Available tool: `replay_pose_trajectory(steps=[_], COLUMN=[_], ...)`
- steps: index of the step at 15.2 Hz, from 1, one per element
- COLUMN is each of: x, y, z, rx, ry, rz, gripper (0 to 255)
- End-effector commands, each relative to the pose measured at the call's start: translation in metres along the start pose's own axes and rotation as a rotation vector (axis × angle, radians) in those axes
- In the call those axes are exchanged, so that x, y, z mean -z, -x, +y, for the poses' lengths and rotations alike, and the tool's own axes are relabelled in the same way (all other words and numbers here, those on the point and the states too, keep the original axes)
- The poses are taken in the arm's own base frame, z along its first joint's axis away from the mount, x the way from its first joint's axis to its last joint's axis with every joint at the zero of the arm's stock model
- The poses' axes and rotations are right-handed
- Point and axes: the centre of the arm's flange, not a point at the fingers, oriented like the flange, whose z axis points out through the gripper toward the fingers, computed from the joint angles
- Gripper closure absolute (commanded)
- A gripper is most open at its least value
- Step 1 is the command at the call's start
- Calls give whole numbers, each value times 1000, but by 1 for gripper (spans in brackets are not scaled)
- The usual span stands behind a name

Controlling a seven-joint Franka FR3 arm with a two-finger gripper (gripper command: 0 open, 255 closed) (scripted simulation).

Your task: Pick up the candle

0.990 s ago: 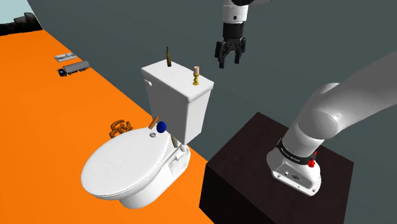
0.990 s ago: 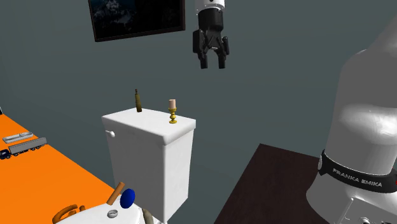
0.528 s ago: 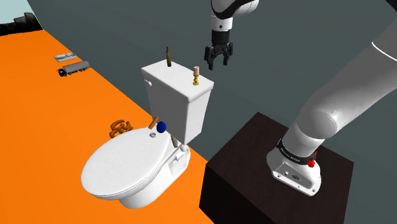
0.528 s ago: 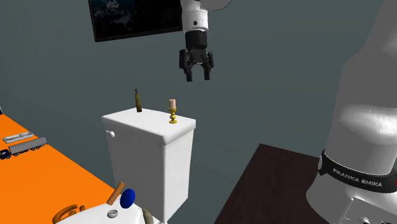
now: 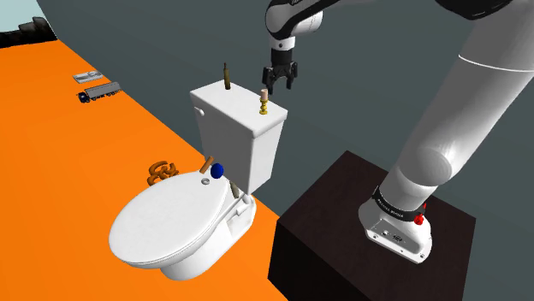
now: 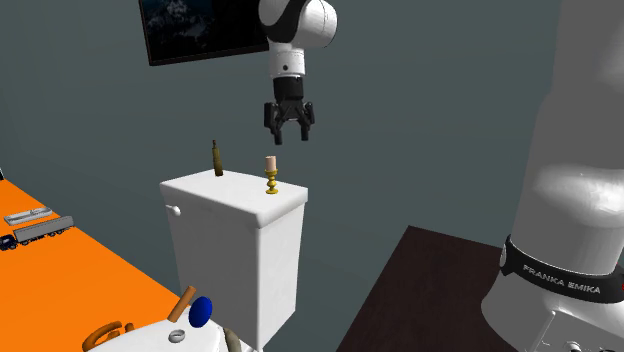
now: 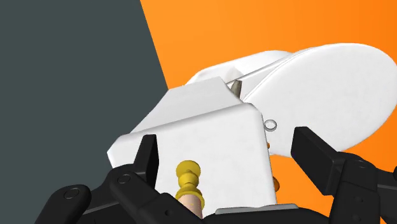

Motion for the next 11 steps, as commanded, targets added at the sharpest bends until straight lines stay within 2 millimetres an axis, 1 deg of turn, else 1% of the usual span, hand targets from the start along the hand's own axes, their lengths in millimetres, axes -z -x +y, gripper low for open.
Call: replay_pose_trajectory(steps=[1,9,10,11], x=[-11,-48,-52,-57], y=[-24,-115,-123,-123], z=[5,22,23,23], rx=[-5,-27,-29,-29], ry=[4,19,20,20], rz=[10,48,52,52], gripper=[0,0,0,0])
